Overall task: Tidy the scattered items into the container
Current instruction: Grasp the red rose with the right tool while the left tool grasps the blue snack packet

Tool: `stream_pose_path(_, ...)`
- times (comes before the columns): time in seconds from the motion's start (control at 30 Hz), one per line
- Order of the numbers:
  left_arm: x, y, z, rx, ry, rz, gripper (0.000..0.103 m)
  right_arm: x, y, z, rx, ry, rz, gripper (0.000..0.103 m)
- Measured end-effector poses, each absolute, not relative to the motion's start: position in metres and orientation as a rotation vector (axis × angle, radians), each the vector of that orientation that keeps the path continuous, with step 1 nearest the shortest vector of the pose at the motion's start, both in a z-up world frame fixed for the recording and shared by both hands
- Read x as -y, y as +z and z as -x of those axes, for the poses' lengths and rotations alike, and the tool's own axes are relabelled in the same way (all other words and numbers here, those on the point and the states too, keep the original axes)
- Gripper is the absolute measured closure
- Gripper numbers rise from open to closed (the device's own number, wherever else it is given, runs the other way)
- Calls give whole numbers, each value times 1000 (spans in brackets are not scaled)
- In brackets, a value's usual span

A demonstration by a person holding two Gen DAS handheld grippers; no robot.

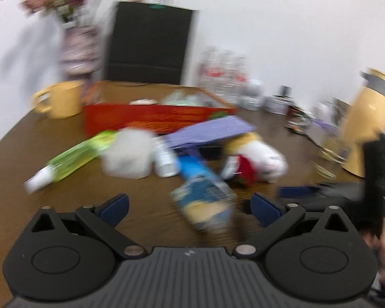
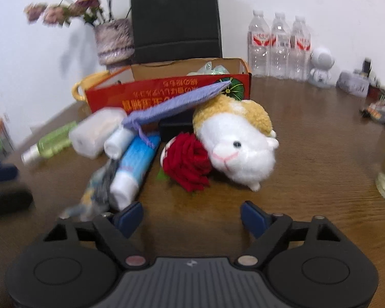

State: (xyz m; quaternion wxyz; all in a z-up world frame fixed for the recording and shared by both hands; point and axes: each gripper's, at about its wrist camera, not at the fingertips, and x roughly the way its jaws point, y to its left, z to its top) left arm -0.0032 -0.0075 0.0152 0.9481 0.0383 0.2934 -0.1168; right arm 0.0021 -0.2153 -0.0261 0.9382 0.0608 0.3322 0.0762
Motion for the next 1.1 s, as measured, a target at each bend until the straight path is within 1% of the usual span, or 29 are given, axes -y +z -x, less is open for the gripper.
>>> stream_pose_path(0.03, 10, 17, 4, -585, -253, -79, 0, 219, -25, -8, -681, 177, -159, 31)
stream_pose_path(0.07, 13, 19, 4, -572, -268, -80, 1, 221, -24, -15, -686, 184, -188, 37)
stream_pose_path(0.1, 16, 21, 4, -560, -283, -82, 2, 222, -24, -21, -686, 181, -200, 37)
stream_pose_path(0.17, 21, 23, 4, -544, -311, -85, 11, 221, -24, -31, -686, 180, -209, 37)
stream_pose_path(0.2, 22, 20, 2, -553, -318, -88, 13, 219, -24, -35, -686, 181, -208, 37)
stream_pose_path(0.23, 22, 17, 0, -567, -328, -90, 19, 218, -24, -39, -687, 179, -205, 37)
stream_pose_path(0.27, 22, 15, -2, -584, -336, -91, 27, 216, -24, -43, -686, 166, -194, 37)
stream_pose_path(0.3, 21, 13, -3, -594, -337, -92, 31, 215, -24, -47, -685, 154, -182, 38)
stream_pose_path(0.33, 20, 12, -5, -602, -333, -86, 42, 214, -25, -48, -681, 144, -171, 40)
stream_pose_path(0.37, 18, 11, -7, -609, -329, -75, 52, 213, -26, -49, -678, 135, -160, 45)
stream_pose_path(0.43, 14, 8, -10, -622, -322, -50, 58, 214, -26, -48, -674, 124, -142, 50)
stream_pose_path(0.47, 12, 8, -11, -623, -322, -35, 63, 213, -26, -46, -675, 127, -135, 54)
stream_pose_path(0.57, 7, 9, -9, -620, -310, -22, 76, 210, -24, -35, -677, 138, -90, 56)
stream_pose_path(0.6, 6, 11, -7, -617, -305, -26, 78, 208, -24, -28, -678, 144, -63, 56)
stream_pose_path(0.73, -1, 20, 16, -605, -348, -43, 79, 196, -23, 10, -690, 179, 100, 55)
stream_pose_path(0.8, -4, 22, 27, -616, -379, -51, 77, 194, -21, 30, -685, 217, 140, 48)
stream_pose_path(0.83, -4, 22, 30, -615, -378, -51, 68, 193, -20, 37, -678, 233, 153, 36)
stream_pose_path(0.87, -5, 22, 32, -614, -378, -51, 45, 192, -19, 44, -671, 250, 166, 28)
stream_pose_path(0.93, -4, 22, 36, -614, -367, -58, 20, 189, -19, 50, -654, 261, 209, 24)
stream_pose_path(1.03, 3, 17, 28, -625, -292, -106, 19, 182, -20, 49, -632, 264, 274, 24)
stream_pose_path(1.1, 6, 14, 23, -632, -242, -134, 18, 182, -22, 45, -634, 310, 259, 24)
